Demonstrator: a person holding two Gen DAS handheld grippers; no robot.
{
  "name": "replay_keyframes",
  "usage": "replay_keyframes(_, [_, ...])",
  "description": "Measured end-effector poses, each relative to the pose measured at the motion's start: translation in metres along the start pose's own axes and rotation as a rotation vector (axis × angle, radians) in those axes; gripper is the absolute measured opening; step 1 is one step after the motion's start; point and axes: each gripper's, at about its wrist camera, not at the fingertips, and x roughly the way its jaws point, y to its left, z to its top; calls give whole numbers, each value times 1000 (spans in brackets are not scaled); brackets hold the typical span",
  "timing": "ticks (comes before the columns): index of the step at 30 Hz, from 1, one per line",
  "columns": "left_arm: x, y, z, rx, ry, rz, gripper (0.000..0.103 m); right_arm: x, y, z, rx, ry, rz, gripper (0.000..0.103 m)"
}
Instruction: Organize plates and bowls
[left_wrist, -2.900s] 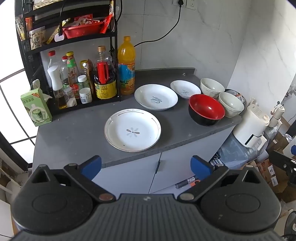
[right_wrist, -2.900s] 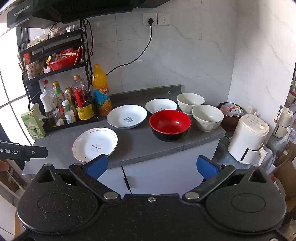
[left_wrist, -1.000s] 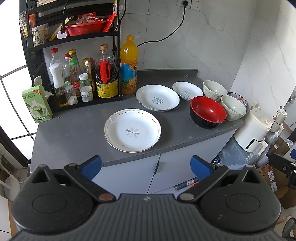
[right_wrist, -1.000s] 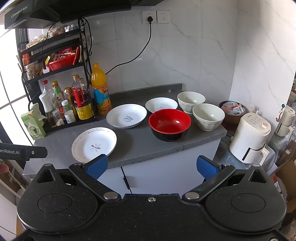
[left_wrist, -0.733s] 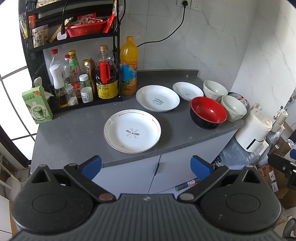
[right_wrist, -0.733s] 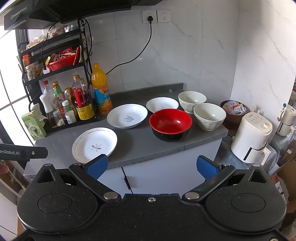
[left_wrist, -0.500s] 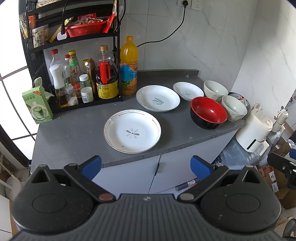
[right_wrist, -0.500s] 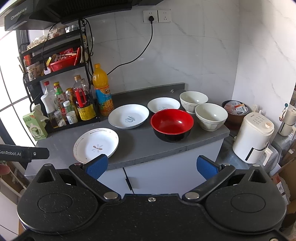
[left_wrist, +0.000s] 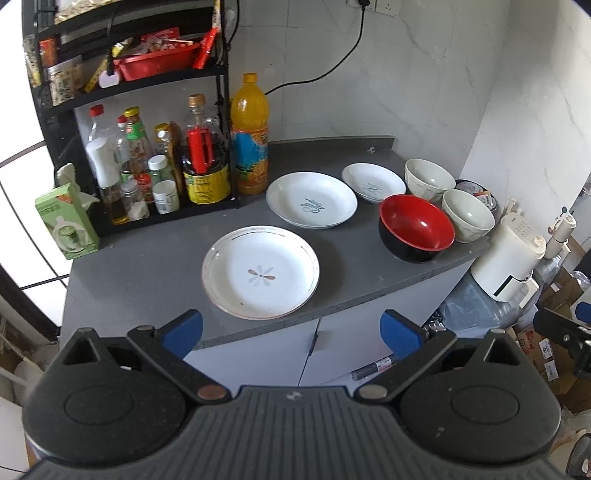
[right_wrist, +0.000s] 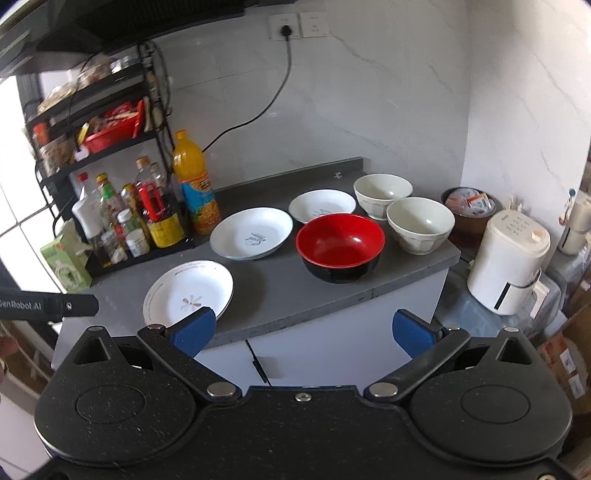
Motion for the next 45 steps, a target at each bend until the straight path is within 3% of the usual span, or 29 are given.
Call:
replay_keyframes(10, [65, -13, 45, 44, 15, -91, 101, 42, -16, 22, 98, -11, -72, 101])
replay_keyframes(18, [114, -21, 85, 89, 18, -164, 99, 79, -23, 38, 174, -12, -161, 90])
replay_keyframes(25, [146, -33, 109, 122, 8, -184, 98, 107, -37, 49, 226, -10, -209, 85])
replay_keyframes(30, [169, -43, 121, 112, 36, -185, 89, 129, -48, 55, 223, 17, -225, 79])
replay_keyframes(38, [198, -81, 141, 114, 44, -181, 82, 160, -94, 66, 262, 27, -219, 73])
replay_keyframes(45, [231, -147, 165, 101, 47, -179, 73, 196, -161, 80, 296, 44, -171, 64])
